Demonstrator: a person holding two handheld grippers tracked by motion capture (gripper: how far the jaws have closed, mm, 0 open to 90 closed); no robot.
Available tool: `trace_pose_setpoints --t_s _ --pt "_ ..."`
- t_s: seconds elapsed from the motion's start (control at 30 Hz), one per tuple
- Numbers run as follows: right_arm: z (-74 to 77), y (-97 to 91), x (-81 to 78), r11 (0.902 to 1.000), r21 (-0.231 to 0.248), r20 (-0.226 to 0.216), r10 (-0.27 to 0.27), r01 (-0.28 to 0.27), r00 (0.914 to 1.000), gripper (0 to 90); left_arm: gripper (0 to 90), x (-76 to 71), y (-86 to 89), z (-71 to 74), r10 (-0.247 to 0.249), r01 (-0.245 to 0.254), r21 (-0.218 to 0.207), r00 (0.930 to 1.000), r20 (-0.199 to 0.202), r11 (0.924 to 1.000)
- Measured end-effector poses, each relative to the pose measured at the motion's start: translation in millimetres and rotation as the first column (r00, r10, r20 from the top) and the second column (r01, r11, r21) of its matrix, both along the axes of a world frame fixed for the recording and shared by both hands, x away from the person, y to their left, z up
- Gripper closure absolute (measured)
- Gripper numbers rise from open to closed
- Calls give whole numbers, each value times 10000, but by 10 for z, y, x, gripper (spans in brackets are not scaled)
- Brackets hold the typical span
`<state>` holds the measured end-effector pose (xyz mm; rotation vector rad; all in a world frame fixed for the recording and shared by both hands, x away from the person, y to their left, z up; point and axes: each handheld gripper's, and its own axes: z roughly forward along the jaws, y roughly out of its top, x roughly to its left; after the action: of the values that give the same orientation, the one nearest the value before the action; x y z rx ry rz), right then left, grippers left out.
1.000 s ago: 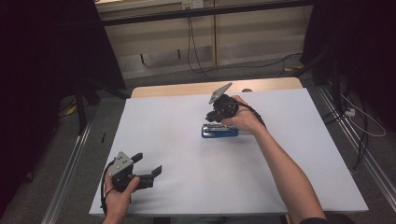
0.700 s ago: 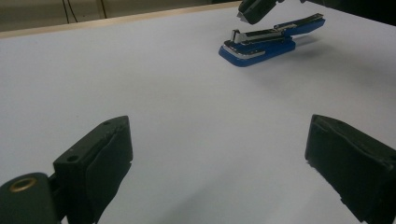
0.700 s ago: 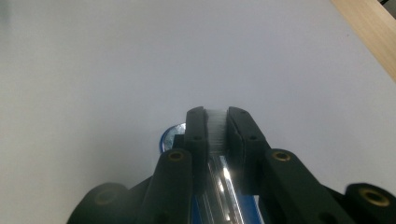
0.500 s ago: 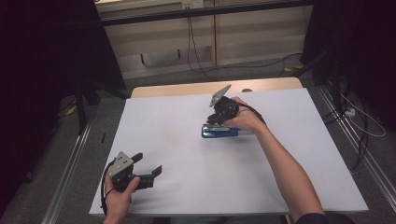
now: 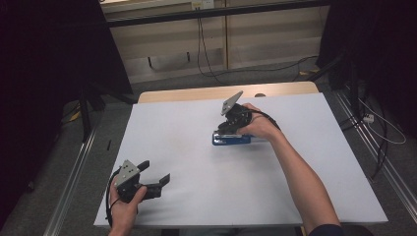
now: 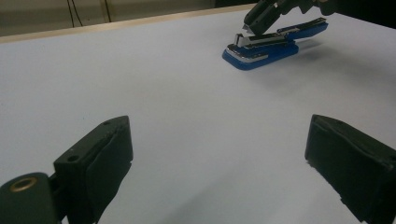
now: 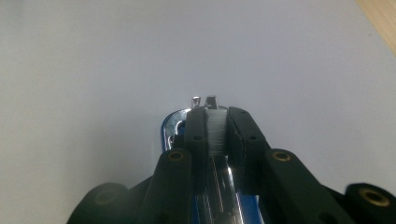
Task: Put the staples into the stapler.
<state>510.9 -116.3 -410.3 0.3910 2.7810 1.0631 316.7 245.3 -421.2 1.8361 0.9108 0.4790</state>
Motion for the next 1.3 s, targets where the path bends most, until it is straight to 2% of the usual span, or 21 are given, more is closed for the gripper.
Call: trace_pose_setpoints --t_s 0.47,0.67,0.73,0.9,1.03,1.3 --pt "-21 58 5 9999 3 -16 158 -158 9999 790 77 -3 8 6 52 -52 -12 10000 62 10000" --pt "0 83 -10 9994 -108 119 333 -331 9994 790 78 -2 7 4 37 -37 11 10000 62 10000" --pt "6 68 -3 9996 -7 120 282 -282 9995 791 78 -3 4 4 41 -41 0 10000 51 10000" --pt "-17 43 4 9992 -214 38 346 -345 9994 790 78 0 2 0 29 -29 4 10000 31 10000" --pt "-33 55 7 9991 -140 60 409 -408 9991 791 78 -3 -1 3 19 -19 -18 10000 36 10000" --pt "-30 69 14 9979 -290 174 584 -578 9981 791 78 -4 -4 0 -21 21 -11 10000 33 10000"
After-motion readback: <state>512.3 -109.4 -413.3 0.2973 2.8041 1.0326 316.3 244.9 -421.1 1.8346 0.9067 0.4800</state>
